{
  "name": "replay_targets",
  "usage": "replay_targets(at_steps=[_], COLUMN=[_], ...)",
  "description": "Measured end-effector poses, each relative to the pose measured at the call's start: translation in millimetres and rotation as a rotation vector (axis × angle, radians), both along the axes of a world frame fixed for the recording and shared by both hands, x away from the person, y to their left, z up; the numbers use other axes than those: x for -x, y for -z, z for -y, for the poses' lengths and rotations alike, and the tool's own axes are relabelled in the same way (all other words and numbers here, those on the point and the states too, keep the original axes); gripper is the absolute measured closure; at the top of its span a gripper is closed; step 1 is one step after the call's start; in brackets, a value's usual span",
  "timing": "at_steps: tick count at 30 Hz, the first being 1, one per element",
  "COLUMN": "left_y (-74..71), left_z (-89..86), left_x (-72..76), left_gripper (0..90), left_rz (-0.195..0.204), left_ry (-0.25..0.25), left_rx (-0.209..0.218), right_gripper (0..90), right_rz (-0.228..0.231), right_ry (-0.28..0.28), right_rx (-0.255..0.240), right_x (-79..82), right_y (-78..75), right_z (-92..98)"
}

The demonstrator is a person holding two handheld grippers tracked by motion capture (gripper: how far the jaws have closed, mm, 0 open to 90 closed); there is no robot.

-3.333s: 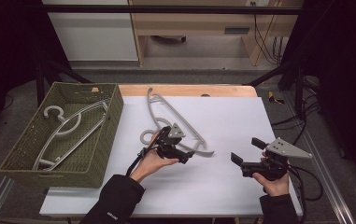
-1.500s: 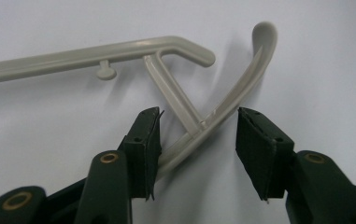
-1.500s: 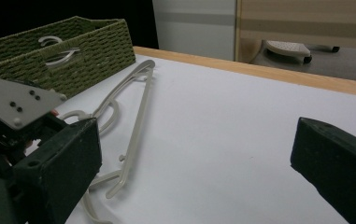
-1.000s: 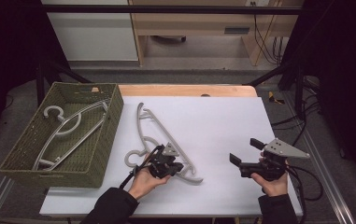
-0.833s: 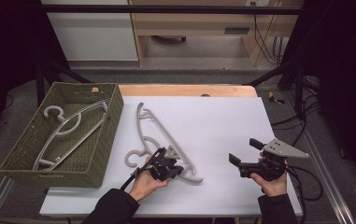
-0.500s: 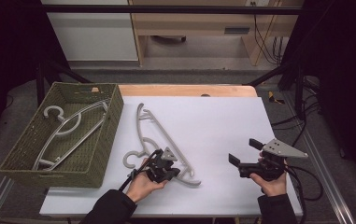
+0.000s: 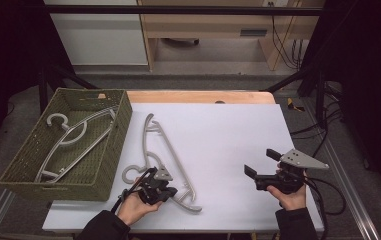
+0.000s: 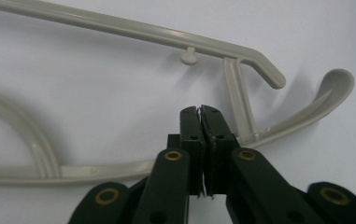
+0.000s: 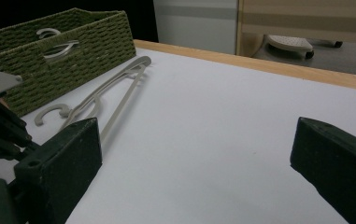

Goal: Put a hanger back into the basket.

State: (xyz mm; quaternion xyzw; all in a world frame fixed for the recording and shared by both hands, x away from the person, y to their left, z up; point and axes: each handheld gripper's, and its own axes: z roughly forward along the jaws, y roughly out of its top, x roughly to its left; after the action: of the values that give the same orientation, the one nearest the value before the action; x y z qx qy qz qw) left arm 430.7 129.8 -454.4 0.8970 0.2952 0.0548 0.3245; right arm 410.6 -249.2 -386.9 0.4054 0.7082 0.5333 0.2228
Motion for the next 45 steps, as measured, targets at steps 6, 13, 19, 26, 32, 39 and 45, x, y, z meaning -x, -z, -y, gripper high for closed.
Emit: replay_targets(at_steps=[6,13,19,26,32,39,45], left_y=[-13.3,-1.2,5.4,9.8,13.5,12.4,10.2], left_z=[-45.3,-50.7,-48.8,-32.2,-15.1,-7.3,-14.5], left_x=[-10.4,-21.6,-30.2,-30.3,-30.6,-41.3,-48.1], left_gripper=[60.0,42.7,35.6,25.6,25.8,39.6,50.1], left_rz=[0.043,0.004,-0.015,0.011,0.090,0.108,0.107], left_ry=[-0.261,-0.338,-0.362,-0.353,-0.360,-0.359,-0.330], left_rx=[0.057,0.041,0.044,0.029,-0.052,-0.068,-0.038], right_gripper=[2.4,2.4,2.3,2.3,2.4,2.4,2.4], right_rz=[0.003,-0.002,0.004,0.004,0.005,0.008,0.010], right_ry=[0.001,0.000,0.001,0.001,0.000,-0.001,-0.003], right_rx=[0.000,0.004,0.001,0.000,0.000,-0.001,-0.007], right_x=[0.2,0.0,0.2,0.3,0.4,1.0,2.2], right_y=[-0.4,0.3,-0.4,-0.6,-0.8,-1.6,-2.8], right_z=[0.6,-0.4,0.4,0.3,0.6,1.6,2.5])
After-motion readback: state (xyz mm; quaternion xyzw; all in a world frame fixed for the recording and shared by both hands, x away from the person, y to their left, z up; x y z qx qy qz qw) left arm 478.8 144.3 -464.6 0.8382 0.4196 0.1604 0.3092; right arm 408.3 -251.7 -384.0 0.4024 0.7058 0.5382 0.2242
